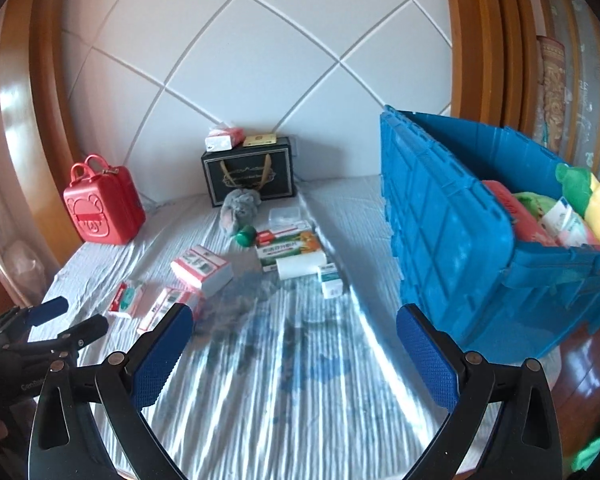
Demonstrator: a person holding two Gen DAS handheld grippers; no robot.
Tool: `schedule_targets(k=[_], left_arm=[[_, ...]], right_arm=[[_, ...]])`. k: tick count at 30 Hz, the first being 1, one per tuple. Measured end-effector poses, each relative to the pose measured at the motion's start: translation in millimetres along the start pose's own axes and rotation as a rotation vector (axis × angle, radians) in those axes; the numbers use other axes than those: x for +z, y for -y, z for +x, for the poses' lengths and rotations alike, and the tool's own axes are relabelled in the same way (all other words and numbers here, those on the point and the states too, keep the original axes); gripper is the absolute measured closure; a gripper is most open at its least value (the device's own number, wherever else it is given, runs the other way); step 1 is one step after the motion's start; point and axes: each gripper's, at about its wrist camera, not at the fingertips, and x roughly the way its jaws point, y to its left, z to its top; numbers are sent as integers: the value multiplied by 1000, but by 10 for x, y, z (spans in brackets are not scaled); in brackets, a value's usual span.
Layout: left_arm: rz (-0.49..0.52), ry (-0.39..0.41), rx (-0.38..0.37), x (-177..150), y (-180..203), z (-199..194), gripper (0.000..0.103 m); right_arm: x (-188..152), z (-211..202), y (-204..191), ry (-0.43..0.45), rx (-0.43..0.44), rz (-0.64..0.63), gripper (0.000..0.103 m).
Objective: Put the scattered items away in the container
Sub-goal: 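Move left tool to the red Tylenol box while right tool reaches the small green-white medicine box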
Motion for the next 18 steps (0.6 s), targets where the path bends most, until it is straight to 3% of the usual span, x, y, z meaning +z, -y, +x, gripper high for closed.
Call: schedule_targets(k=[8, 13, 18], left_arm=[[-127, -69, 113, -4, -605, 535, 23], [-215, -135, 190, -75, -1003, 879, 23], [-249, -184, 229, -56, -1350, 1223, 23]], right_arm=[[10, 954, 13, -142, 86, -42, 0], [-70, 1615, 202, -297, 104, -18, 0], [-85, 1960, 274, -336, 69, -23, 0]])
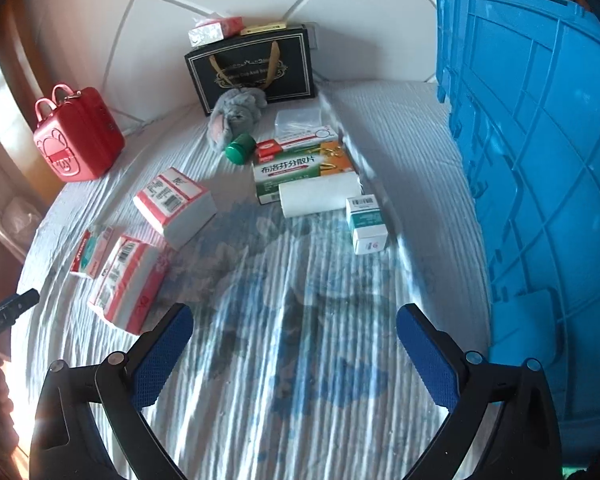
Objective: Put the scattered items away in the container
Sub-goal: 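Move left tool to the red Tylenol box while right tool reaches the small green-white medicine box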
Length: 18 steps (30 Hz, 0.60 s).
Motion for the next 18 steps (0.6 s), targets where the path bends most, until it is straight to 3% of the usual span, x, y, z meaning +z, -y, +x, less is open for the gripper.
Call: schedule_targets(k=[4, 6, 11, 18], left_arm=[[24, -20, -5, 224, -116, 329, 23], [34, -33, -15, 337, -171, 508, 23], [55, -95, -6, 539, -278, 965, 23], [72, -162, -12, 709, -205, 1442, 23]], right_arm=[[98, 210, 40, 21, -31, 19, 0], [146, 353, 112, 4, -27, 52, 0], [326, 683, 277, -35, -129, 75, 0], [527, 1106, 515, -94, -196, 133, 0]])
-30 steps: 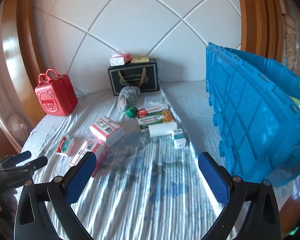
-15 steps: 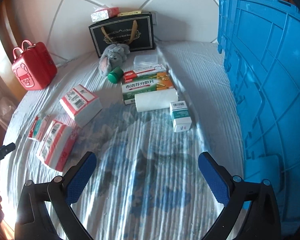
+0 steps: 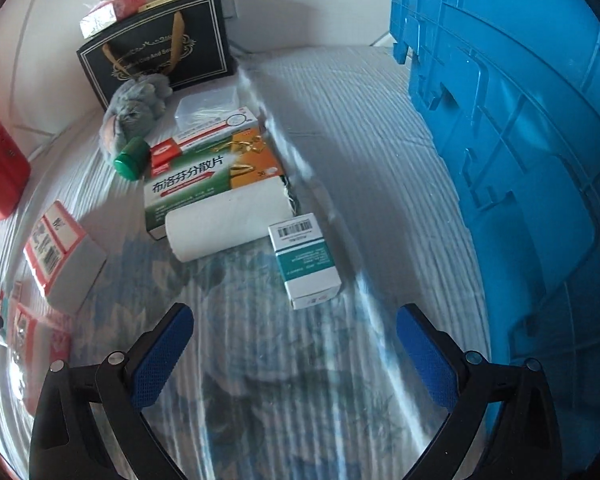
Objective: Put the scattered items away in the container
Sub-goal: 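Grasp and lift the Tylenol box with left tool while right tool grasps the green-white box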
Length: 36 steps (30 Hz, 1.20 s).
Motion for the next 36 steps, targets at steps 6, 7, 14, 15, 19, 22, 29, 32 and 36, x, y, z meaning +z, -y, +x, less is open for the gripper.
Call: schedule_targets(k=[6, 7, 14, 15, 19, 22, 29, 32, 36], left_arm=[[26, -40, 19, 74, 100, 247, 22], [25, -37, 18, 80, 107, 253, 22], [27, -9, 29, 29, 158, 210, 30], [21, -10, 35, 15, 161, 197, 30], [23, 27, 53, -46, 183, -4, 30], [23, 74, 49, -54, 196, -254, 30], [54, 211, 4, -124, 327, -962, 30], [78, 268, -30, -197, 432, -1275, 30], [112, 339, -61, -329, 593, -1626, 30]], right_arm=[[178, 314, 25, -32, -36, -15, 15], [199, 377, 29, -42, -39, -16, 21], [211, 741, -2, -124, -23, -20, 53], [226, 732, -11, -129, -23, -20, 63], [241, 605, -38, -124, -44, -38, 64], [170, 411, -38, -104, -9, -33, 64], [-65, -288, -199, -4, 70, -72, 64], [-142, -623, -304, 51, 94, -90, 64], [-265, -1077, -480, 121, 129, -121, 64]])
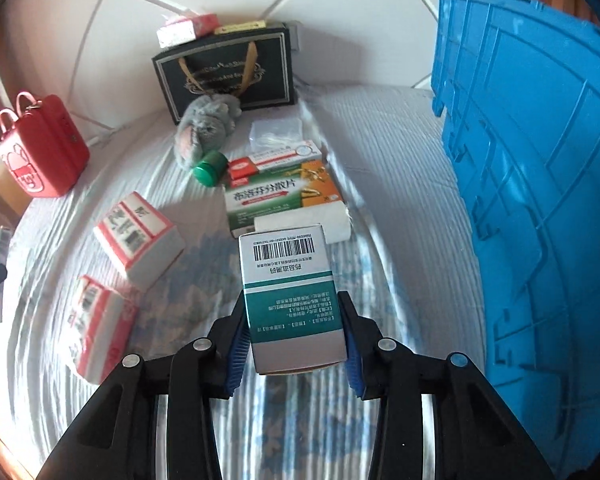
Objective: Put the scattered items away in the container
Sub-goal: 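Grasp and lift the Tylenol box with left tool while right tool grasps the green-white box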
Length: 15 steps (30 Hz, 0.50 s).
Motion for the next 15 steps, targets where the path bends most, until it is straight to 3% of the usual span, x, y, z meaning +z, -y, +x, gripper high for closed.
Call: schedule_targets(k=[8, 15], left_arm=[[79, 89, -94, 23, 415, -545, 30], [141, 192, -195, 158, 990, -1108, 30]], right_arm=[[-50, -774, -469, 140, 21, -59, 64], [67, -1586, -407, 309, -2, -51, 64]])
